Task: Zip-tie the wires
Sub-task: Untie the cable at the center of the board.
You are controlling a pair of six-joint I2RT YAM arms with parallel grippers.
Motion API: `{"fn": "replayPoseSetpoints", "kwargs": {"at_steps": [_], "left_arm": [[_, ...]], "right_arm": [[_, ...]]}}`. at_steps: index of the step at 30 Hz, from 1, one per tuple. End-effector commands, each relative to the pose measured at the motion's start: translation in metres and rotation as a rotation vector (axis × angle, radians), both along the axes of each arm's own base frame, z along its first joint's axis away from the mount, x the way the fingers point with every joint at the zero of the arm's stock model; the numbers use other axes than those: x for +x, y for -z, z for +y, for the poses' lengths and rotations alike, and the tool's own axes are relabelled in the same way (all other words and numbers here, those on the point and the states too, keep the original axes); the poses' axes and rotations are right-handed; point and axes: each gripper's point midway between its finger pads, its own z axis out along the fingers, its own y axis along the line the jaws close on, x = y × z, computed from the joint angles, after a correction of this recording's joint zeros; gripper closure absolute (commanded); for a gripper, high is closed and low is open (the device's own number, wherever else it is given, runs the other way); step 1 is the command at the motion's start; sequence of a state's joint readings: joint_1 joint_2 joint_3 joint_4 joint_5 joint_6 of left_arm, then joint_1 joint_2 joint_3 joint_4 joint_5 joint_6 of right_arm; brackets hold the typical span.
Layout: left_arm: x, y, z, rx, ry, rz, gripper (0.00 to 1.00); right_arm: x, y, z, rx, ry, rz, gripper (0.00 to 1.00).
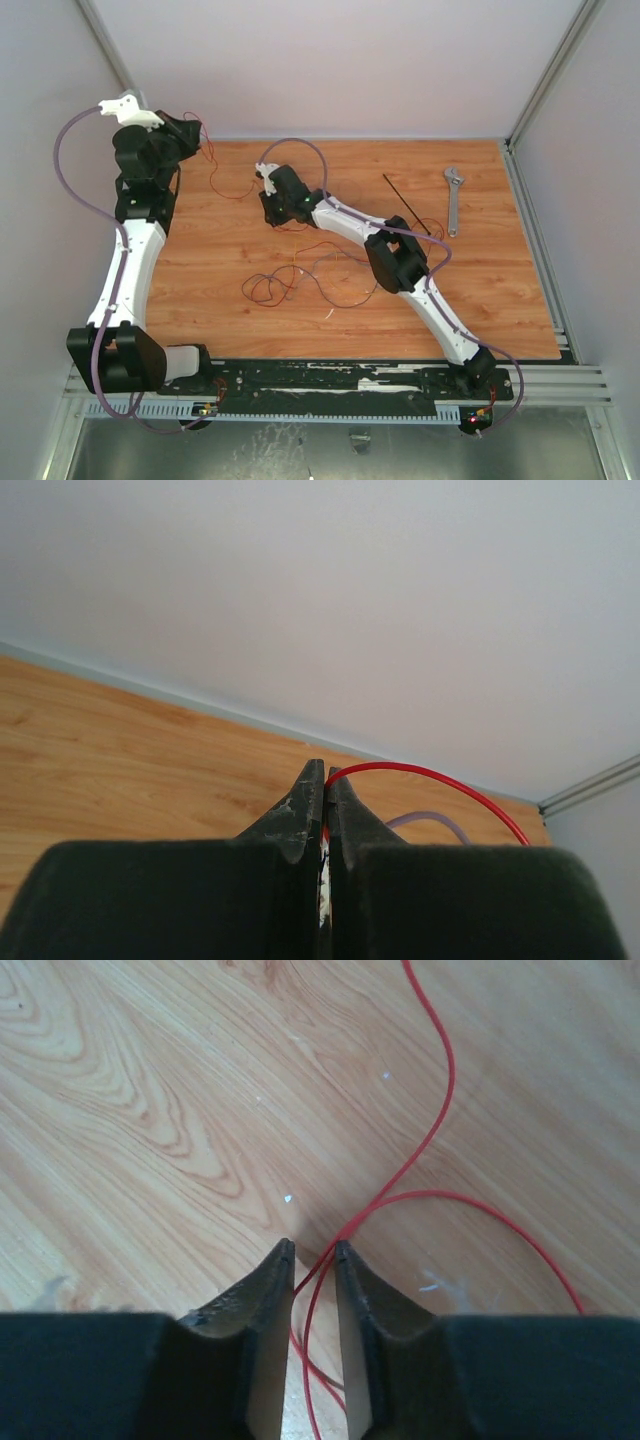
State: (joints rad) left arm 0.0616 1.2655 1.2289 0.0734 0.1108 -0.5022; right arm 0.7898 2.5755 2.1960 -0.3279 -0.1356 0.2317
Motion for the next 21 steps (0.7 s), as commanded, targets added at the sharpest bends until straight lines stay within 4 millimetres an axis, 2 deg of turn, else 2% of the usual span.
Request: {"fn": "replayPoseSetpoints", "kwargs": {"at_steps": [1, 3, 6, 10, 13, 17, 20, 21], "left_arm": [[-0.008, -0.017, 0.002, 0.000, 0.005, -0.056, 1.00], [-0.009, -0.016, 0.003, 0.002, 0.005, -0.056, 1.00], [-0.009, -0.013, 0.005, 0.004, 0.003, -0.049, 1.00], [-0.011, -0.002, 0.012, -0.002, -0.009, -0.026, 1.00], [-0.016, 0.010, 0.019, -0.019, -0.025, -0.006, 1.00], [-0.022, 0.031, 0.032, -0.059, -0.047, 0.022, 1.00], [-0.026, 0.044, 0.042, -0.106, -0.054, 0.039, 1.00], [-0.028, 0.048, 0.046, -0.120, -0.056, 0.042, 1.00]], "right_arm": [[0.003, 0.010, -0.006, -0.070, 0.025, -0.030, 0.79], [0.004, -0.003, -0.007, -0.074, 0.033, -0.049, 0.87], [0.007, -0.036, -0.009, -0.073, 0.039, -0.109, 0.94], [0.008, -0.093, -0.017, -0.066, 0.054, -0.206, 0.96], [0.006, -0.133, -0.030, -0.065, 0.075, -0.262, 0.96], [0.000, -0.185, -0.062, -0.076, 0.123, -0.325, 0.96], [-0.006, -0.214, -0.103, -0.083, 0.176, -0.349, 0.96], [-0.011, -0.237, -0.120, -0.058, 0.202, -0.373, 0.96]]}}
